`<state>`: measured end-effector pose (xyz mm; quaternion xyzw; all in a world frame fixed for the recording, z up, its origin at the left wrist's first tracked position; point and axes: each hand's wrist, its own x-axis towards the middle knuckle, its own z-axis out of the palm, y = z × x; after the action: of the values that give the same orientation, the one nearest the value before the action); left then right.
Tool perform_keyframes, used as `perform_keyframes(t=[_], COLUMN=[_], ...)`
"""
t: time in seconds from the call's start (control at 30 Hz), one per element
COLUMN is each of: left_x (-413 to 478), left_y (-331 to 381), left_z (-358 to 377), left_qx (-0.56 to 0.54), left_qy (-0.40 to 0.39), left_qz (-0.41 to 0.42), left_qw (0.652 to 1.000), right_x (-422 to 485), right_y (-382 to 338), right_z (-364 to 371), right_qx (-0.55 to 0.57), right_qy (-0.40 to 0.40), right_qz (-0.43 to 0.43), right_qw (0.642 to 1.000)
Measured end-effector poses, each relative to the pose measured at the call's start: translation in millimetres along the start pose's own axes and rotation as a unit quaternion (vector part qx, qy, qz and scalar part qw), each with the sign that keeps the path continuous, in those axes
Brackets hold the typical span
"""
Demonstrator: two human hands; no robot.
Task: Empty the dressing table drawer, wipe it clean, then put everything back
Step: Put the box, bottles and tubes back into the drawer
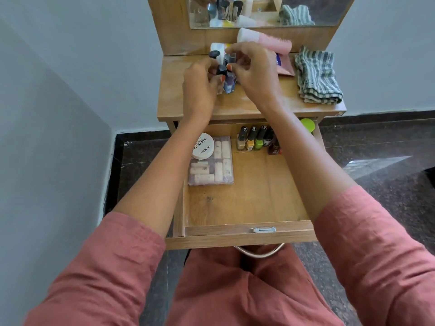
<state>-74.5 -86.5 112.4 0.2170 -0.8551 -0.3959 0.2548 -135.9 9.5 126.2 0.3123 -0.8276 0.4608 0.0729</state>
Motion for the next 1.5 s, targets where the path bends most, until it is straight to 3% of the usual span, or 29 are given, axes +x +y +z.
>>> perform_keyframes(t=[0.43, 0.77, 1.5], left_x=[-52, -102, -135], left_y=[32, 42, 35], left_z=[3, 43, 138], left_qx=[-0.048, -0.08, 0.0], left_qy=[-0.051, -0.108, -0.192], left_qz=[0.043, 0.016, 0.006], left_qw=[0.997, 0.991, 0.981], right_x=[-49, -107, -147], right_y=[-1, 24, 104], right_z=[-51, -87, -103], right_qx=[-0.017, -0.037, -0.126], right_qy=[0.024, 0.034, 0.01], right_qz=[0.004, 0.049, 0.134], right_qw=[1.0, 0.998, 0.983])
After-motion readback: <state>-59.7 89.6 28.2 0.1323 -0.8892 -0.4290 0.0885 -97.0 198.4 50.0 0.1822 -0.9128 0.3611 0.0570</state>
